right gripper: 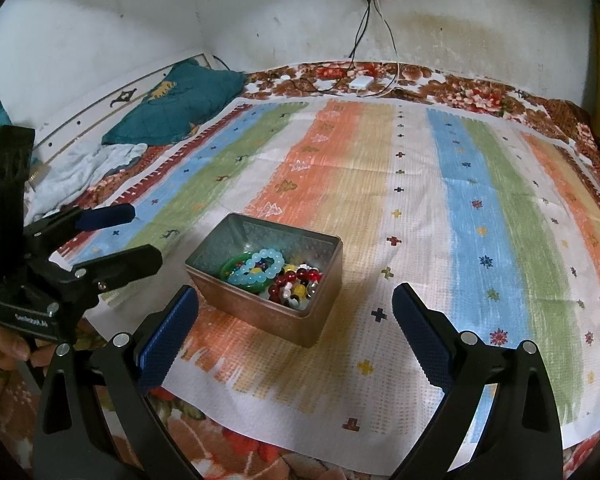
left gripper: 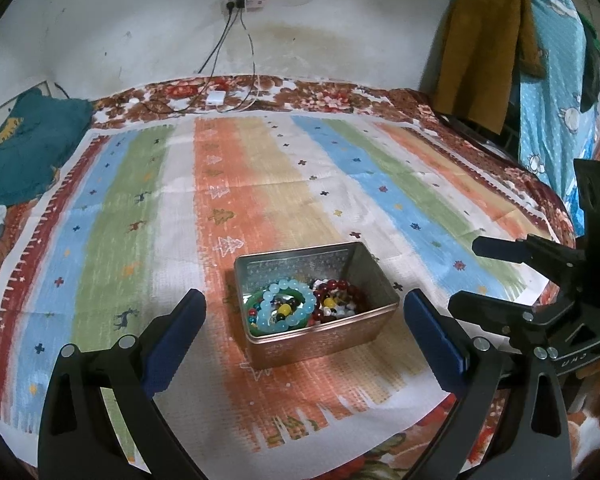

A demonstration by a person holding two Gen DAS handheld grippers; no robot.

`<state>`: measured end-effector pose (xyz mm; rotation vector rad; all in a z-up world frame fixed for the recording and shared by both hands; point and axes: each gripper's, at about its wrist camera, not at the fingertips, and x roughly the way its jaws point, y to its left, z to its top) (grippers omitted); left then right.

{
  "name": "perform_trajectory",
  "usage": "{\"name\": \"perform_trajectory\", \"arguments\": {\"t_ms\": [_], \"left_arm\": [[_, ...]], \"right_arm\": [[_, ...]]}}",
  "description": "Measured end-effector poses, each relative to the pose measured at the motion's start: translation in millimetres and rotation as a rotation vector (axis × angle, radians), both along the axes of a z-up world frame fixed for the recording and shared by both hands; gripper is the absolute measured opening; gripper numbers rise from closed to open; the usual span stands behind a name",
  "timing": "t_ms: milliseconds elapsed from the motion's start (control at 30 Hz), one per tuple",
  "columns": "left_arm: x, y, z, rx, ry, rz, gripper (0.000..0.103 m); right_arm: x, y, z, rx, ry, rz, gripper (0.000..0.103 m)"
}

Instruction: Organize jewelry

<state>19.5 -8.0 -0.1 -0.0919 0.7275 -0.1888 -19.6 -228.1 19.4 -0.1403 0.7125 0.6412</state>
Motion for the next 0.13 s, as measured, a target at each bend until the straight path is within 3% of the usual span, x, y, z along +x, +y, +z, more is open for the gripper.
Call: {"name": "perform_trajectory", "arguments": {"t_ms": [133], "left_arm": [[0.9, 4.5, 0.0, -0.021, 0.009, 0.010, 0.097]], "right_arm": [[0.0, 0.7, -1.3, -0.002, 0.002, 0.000, 0.098]]}}
